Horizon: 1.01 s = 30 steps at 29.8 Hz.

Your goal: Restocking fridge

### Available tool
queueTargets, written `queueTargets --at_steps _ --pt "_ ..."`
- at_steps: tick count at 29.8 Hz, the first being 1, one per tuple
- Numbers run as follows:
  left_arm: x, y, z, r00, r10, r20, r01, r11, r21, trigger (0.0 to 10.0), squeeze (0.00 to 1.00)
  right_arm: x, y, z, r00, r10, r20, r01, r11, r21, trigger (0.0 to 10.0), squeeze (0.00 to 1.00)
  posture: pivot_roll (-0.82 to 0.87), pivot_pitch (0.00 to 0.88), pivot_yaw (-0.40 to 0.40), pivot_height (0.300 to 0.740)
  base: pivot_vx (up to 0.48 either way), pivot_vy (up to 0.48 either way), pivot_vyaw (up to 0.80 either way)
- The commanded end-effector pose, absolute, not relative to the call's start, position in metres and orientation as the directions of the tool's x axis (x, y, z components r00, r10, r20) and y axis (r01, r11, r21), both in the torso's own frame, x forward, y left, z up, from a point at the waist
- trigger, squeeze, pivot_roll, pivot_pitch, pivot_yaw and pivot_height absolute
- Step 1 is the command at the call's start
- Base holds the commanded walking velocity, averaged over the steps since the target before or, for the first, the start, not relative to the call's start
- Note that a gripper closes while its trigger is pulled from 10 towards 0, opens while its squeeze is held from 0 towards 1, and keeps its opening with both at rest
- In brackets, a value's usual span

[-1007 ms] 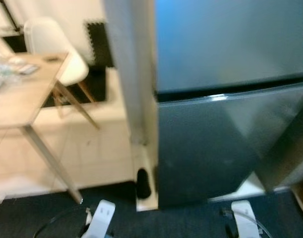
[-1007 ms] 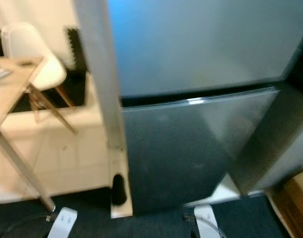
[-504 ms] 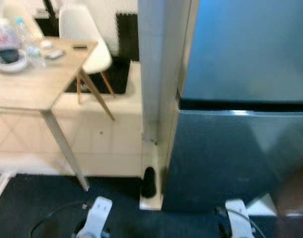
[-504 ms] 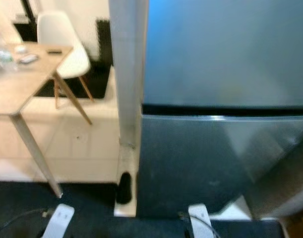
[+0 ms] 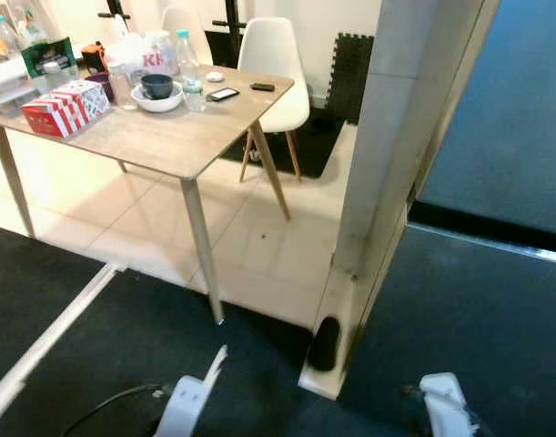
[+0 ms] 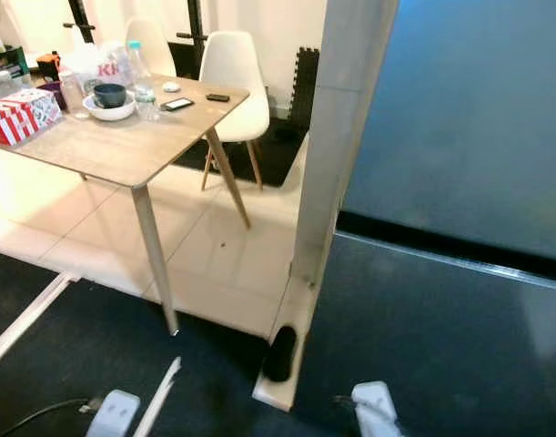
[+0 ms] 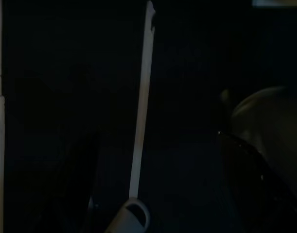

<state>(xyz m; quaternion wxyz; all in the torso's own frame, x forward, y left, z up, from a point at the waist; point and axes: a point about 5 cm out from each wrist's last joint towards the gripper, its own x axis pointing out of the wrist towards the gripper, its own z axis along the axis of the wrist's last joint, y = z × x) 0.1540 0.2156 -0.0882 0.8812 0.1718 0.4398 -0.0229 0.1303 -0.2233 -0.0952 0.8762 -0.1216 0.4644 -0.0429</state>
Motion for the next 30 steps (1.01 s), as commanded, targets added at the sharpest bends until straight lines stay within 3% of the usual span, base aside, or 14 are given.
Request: queueTargets --at_steps 1,30 --pt "0.1464 0.2171 -0.0911 0.593 0.117 -0.797 0.19 0.941 0.279 10.0 0.0 0.139 -0.2193 -0.0929 0.586 -0.177 -0.791 -0.038 0.969 -0.245 10.0 0.0 -0.05 0.0 -0.038 0.74 0.0 0.0 0.8" --pt "0.1471 0.2161 -0.0909 0.596 0.114 -0.795 0.19 0.942 0.277 10.0 0.0 0.1378 -0.2195 -0.0933 0.583 -0.177 -0.793 -0.039 0.969 -0.245 10.0 0.0 -0.05 0.0 -0.039 0.74 0.0 0.0 0.8"
